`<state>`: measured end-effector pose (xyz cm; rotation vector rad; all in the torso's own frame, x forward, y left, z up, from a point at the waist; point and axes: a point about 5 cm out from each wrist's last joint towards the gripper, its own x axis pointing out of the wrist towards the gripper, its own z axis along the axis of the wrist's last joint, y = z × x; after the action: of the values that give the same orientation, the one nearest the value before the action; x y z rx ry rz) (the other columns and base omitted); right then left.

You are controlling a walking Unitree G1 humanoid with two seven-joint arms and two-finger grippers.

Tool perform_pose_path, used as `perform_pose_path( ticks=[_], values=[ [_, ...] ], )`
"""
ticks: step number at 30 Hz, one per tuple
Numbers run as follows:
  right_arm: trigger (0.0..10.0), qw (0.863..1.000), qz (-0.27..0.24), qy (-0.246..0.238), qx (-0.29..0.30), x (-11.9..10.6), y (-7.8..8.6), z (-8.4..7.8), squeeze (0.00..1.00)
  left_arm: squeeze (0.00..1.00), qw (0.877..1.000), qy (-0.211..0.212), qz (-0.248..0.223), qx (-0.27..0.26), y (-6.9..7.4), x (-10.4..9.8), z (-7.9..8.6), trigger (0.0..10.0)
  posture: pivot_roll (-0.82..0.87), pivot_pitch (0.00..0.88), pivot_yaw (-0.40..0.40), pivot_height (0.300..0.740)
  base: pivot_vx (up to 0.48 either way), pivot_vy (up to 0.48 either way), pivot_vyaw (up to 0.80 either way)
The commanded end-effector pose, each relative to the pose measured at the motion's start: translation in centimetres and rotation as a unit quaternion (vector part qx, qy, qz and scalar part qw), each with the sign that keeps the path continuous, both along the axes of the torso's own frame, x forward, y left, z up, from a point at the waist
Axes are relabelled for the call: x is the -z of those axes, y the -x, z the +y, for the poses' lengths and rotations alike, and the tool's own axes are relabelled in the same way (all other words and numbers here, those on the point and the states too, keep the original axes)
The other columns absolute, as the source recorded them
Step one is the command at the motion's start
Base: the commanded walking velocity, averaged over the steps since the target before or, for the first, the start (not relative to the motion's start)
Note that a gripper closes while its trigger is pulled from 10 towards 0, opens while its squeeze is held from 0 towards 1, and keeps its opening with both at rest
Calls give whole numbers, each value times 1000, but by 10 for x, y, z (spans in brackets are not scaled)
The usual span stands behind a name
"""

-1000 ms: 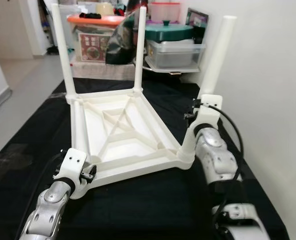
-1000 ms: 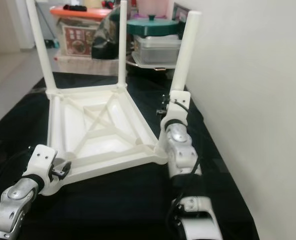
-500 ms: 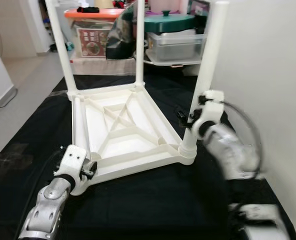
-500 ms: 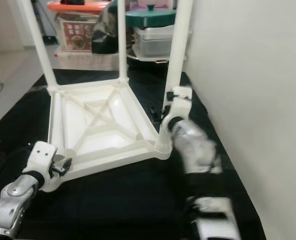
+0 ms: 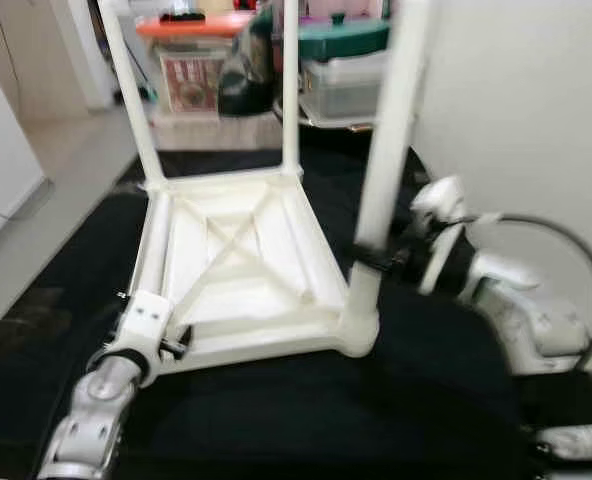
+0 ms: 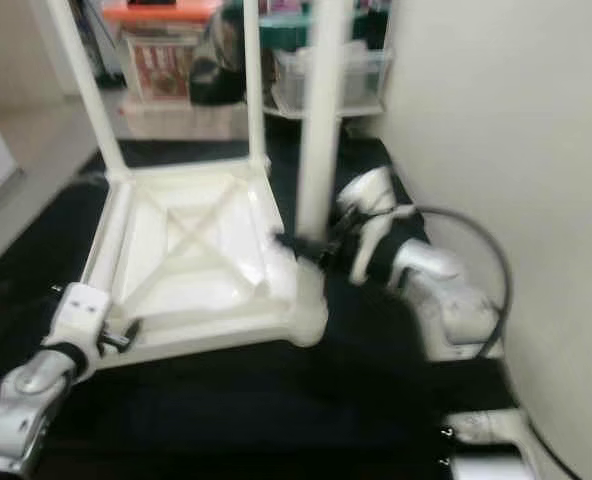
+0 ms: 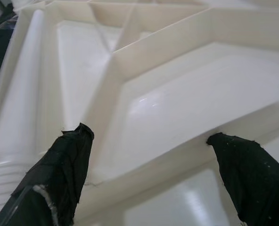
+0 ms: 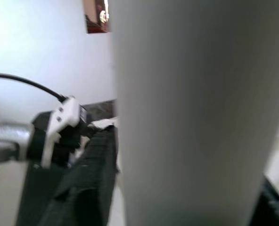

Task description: Building children table

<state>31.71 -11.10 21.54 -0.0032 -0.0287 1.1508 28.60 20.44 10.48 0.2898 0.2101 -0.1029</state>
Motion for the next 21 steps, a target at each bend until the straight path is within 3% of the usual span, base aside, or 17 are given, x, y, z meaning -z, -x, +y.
perform_pose_path(
  ticks=[1,4,5,6,8,9,10,12,14,15,16,17,18,19,20,21],
  values=[
    [0,1000,4,3,-10,3,0,22,0,0,1000,-1,25,-10,2,10,4,10000,122,0,-78,740,0,0,0],
    [0,1000,5,3,12,4,-3,23,0,0,1000,-1,24,-9,3,9,4,10000,122,0,-78,740,0,0,0],
    [0,991,28,24,125,12,-17,20,0,0,1000,-1,24,-9,3,9,5,10000,118,0,-79,740,0,0,0],
    [0,974,42,45,216,20,-26,14,0,0,1000,0,24,-9,3,9,6,10000,115,0,-78,740,0,0,0],
    [0,974,42,45,216,20,-26,14,0,0,1000,0,24,-9,3,9,6,10000,115,0,-78,740,0,0,0],
    [0,945,63,50,318,29,-31,2,0,0,1000,1,24,-10,3,9,5,10000,115,0,-78,740,0,0,0],
    [0,945,63,50,318,29,-31,2,0,0,1000,1,24,-10,3,9,5,10000,115,0,-78,740,0,0,0],
    [0,862,89,35,498,44,-22,-27,0,0,1000,4,24,-6,3,10,2,10000,99,0,-67,740,0,0,0],
    [0,862,89,35,498,44,-22,-27,0,0,1000,4,24,-6,3,10,2,10000,99,0,-67,740,0,0,0],
    [0,824,95,27,557,49,-13,-37,0,0,1000,4,25,-5,3,10,1,10000,96,0,-66,740,0,0,0],
    [0,824,95,27,557,49,-13,-37,0,0,1000,4,25,-5,3,10,1,10000,96,0,-66,740,0,0,0],
    [0,792,99,25,601,50,-6,-44,0,0,1000,4,26,-5,2,11,1,10000,89,0,-61,740,0,0,0],
    [3412,769,100,22,631,49,-1,-47,0,0,1000,3,26,-5,1,11,1,10000,84,0,-57,740,0,0,0],
    [3412,769,100,22,631,49,-1,-47,0,0,1000,3,26,-5,1,11,1,10000,84,0,-57,740,0,0,0],
    [10000,758,102,17,645,47,2,-47,0,0,1000,3,26,-5,0,10,1,10000,83,0,-57,740,0,0,0],
    [10000,758,102,17,645,47,2,-47,0,0,1000,3,26,-5,0,10,1,10000,83,0,-57,740,0,0,0]
  ],
)
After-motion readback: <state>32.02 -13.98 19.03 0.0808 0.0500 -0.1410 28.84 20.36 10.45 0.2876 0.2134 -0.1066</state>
